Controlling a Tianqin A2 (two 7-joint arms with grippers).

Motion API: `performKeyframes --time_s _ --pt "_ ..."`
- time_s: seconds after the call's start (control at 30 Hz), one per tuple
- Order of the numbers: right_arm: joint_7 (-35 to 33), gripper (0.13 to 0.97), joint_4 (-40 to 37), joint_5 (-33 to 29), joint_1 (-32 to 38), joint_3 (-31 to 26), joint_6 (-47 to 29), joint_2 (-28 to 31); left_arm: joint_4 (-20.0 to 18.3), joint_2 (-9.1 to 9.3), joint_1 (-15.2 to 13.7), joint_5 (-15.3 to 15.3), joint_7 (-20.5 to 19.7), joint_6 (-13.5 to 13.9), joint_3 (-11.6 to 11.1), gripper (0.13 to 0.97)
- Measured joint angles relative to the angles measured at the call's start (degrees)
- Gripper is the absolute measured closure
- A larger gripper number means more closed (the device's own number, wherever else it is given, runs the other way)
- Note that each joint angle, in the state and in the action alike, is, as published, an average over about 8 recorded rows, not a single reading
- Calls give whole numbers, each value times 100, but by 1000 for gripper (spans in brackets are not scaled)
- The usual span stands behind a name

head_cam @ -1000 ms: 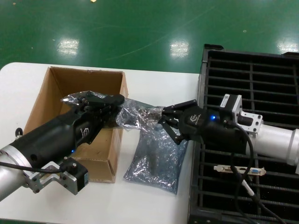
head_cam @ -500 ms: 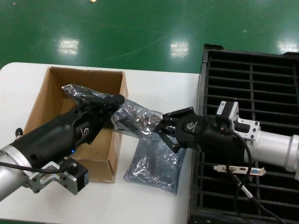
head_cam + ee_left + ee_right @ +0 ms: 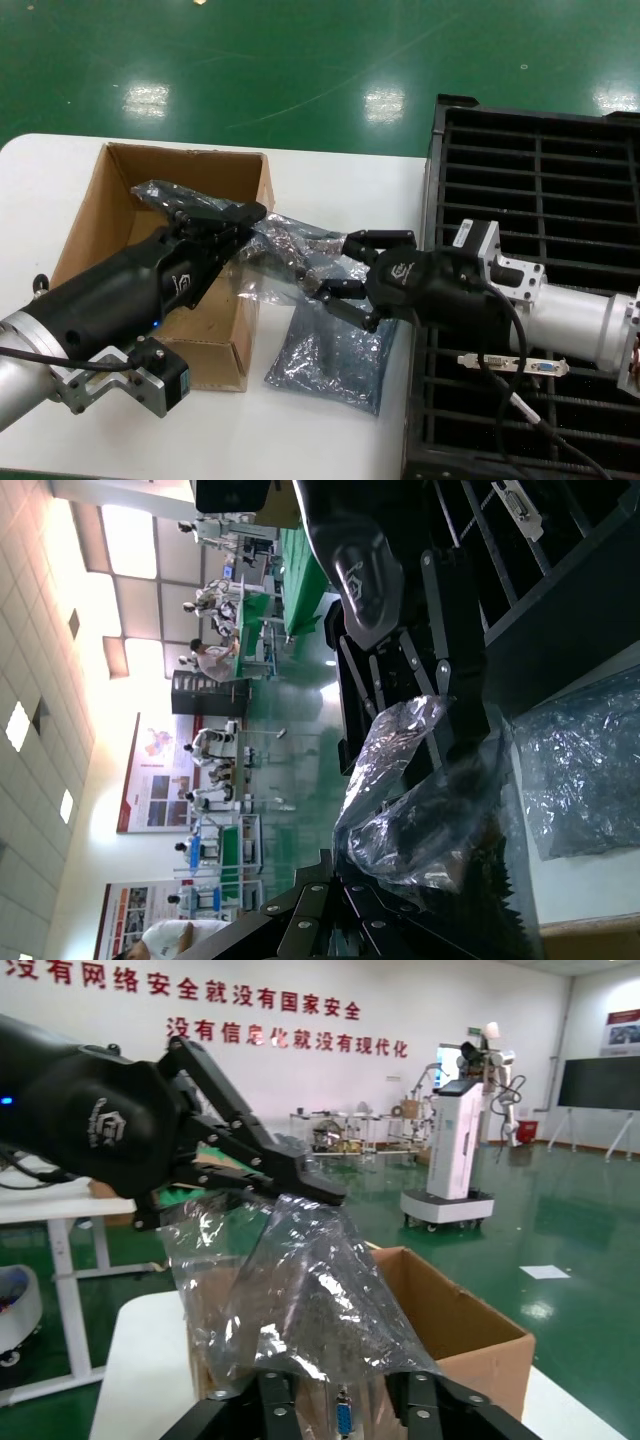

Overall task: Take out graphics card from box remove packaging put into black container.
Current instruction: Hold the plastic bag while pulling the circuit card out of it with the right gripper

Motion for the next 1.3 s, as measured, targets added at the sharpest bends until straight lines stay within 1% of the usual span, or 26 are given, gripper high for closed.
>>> performKeyframes --time_s 0.13,0.47,0.77,1.03,1.3 --pt "29 786 -67 -9 45 8 95 -79 0 0 0 0 0 0 0 957" --pt "158 725 -297 29 190 48 218 -269 0 0 0 0 0 0 0 957" --pt "217 795 -363 92 195 86 203 -330 0 0 0 0 0 0 0 957" --pt "248 898 -256 145 114 145 184 -253 0 0 0 0 0 0 0 957" --pt "345 903 151 187 -98 198 204 -52 0 0 0 0 0 0 0 957"
